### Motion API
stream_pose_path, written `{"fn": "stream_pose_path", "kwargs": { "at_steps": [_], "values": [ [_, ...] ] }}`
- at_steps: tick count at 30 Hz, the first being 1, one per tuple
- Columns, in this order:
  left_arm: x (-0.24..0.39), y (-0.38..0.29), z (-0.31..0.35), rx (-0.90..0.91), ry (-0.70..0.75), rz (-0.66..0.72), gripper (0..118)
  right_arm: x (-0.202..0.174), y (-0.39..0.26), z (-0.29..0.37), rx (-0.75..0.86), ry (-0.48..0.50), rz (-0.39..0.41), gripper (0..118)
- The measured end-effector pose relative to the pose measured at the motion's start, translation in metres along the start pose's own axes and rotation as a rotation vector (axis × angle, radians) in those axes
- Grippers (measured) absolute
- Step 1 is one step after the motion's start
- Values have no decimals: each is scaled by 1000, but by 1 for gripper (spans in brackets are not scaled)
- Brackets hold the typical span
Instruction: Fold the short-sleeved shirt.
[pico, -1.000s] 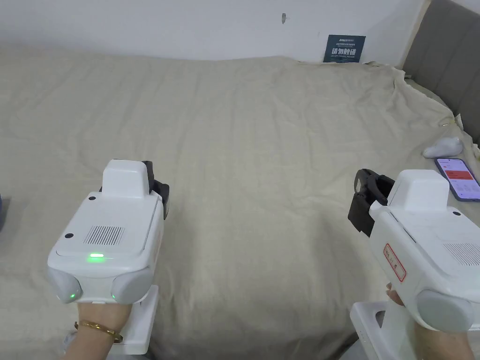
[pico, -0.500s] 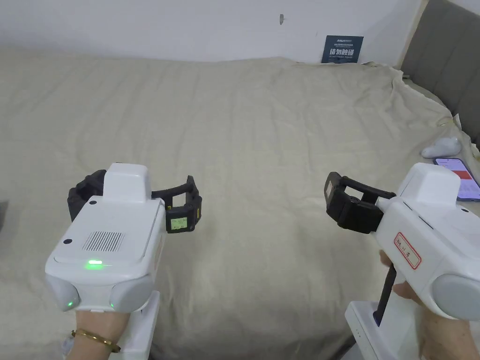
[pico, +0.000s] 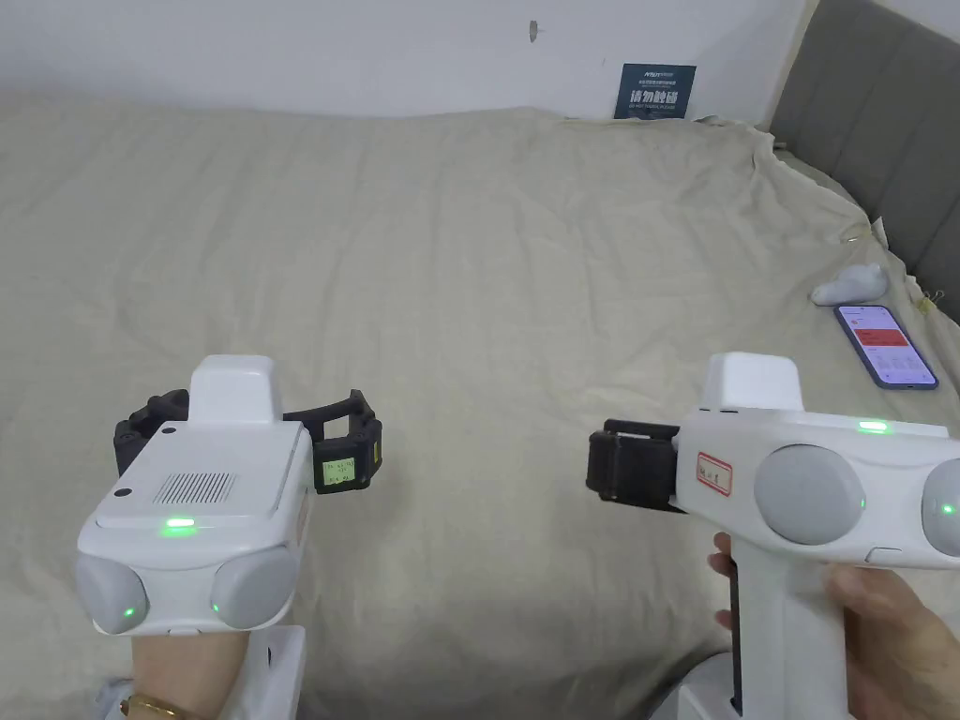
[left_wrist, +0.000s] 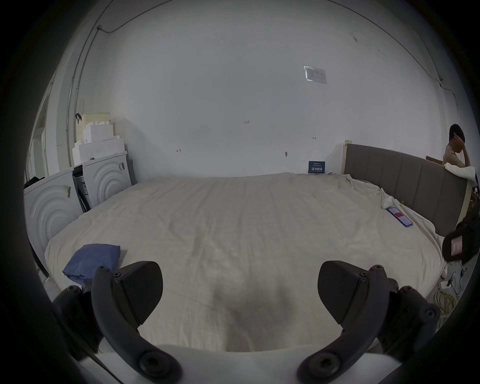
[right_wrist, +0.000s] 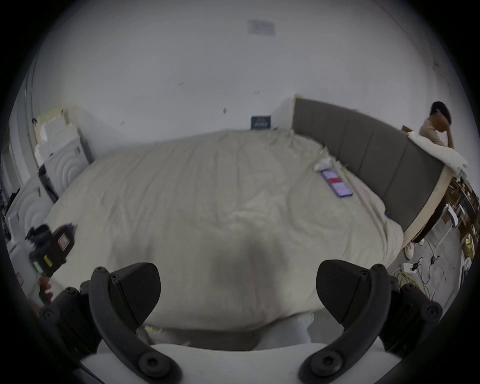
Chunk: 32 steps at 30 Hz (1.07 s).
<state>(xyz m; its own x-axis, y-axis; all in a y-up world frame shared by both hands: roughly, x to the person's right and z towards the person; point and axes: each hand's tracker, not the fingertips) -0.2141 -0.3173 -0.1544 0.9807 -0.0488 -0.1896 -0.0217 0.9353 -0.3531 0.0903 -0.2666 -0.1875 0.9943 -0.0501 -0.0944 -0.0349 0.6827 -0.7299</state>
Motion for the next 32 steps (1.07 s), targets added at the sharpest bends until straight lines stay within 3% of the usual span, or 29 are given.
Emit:
{"fn": "stream_pose_path", "kwargs": {
  "at_steps": [8, 10, 14, 16, 17, 22, 25, 29, 32],
  "values": [
    [0, -8, 0, -11, -18, -8, 118, -33, -10, 0, -43, -37, 33, 117],
    [0, -11, -2, -16, -18, -13, 118, -19, -7, -9, -84, -16, 36, 117],
    [-2, -17, -6, -35, -13, -17, 118, 1, -1, -28, -71, -2, -38, 117],
    [-5, -20, -9, -55, -15, 1, 118, 3, -2, -30, -18, 1, -35, 117],
    [-6, -21, -12, -62, -16, 10, 118, -15, -16, -16, -5, 5, -29, 117],
    [-11, -31, -30, -123, -12, 47, 118, -31, -39, -50, -21, -93, 201, 117],
    [-15, -38, -43, -166, -12, 53, 118, -43, -50, -77, -135, -125, 265, 117],
    [-24, -53, -68, -259, -2, 83, 118, -40, -42, -106, -242, -27, 176, 117],
    [-33, -55, -93, -307, -3, 101, 118, -30, -22, -133, -250, -55, 78, 117]
  ]
}}
